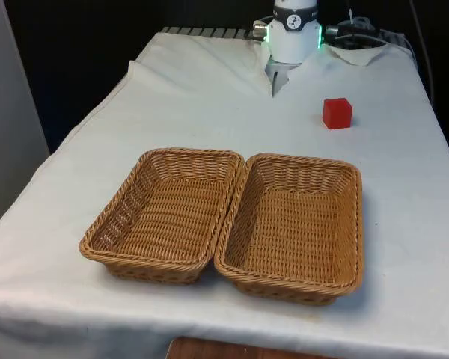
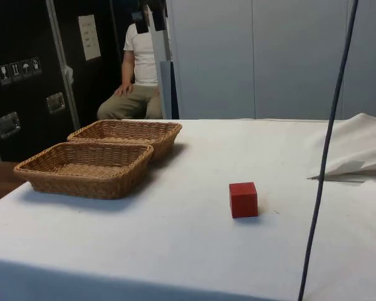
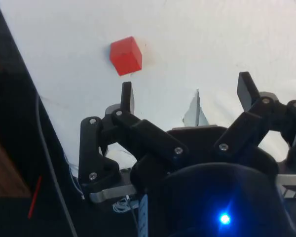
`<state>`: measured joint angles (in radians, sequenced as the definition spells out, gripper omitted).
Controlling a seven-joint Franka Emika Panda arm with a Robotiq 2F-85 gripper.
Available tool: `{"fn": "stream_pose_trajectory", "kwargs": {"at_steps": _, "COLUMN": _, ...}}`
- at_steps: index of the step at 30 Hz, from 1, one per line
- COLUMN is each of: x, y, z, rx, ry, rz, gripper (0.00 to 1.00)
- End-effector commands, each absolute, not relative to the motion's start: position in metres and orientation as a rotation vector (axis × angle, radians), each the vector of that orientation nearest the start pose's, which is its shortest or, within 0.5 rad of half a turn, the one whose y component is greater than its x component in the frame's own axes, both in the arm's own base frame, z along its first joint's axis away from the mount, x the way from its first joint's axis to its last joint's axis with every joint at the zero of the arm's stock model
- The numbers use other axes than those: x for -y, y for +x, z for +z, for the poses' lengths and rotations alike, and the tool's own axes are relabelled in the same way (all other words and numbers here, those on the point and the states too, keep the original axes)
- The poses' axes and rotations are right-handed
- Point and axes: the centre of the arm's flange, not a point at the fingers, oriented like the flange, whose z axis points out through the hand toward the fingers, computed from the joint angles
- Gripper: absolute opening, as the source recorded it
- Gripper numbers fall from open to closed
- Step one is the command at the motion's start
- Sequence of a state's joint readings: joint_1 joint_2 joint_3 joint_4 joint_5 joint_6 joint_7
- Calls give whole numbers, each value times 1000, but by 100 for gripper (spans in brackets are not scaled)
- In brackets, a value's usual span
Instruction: Pick up the red cube and place it into the right basket.
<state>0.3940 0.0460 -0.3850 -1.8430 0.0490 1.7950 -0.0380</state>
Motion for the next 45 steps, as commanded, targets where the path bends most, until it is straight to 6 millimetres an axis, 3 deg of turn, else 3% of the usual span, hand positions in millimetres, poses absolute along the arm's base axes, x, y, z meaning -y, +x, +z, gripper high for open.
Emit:
{"fn": "stream_pose_trajectory", "kwargs": {"at_steps": 1, "x": -15, "y": 559, "z": 493, "rx": 48, "ry": -3116, "rz": 128, "gripper": 100}}
{"fn": "stream_pose_trajectory", "kwargs": {"at_steps": 32, "x": -53, "y": 497, "z": 507, "rx": 122, "ry": -3105, "rz": 86, "gripper": 100}}
{"fn": "stream_pose_trajectory", "kwargs": {"at_steps": 45, "x": -68, "y": 470, "z": 480, "rx": 164, "ry": -3079, "rz": 39, "gripper": 100}}
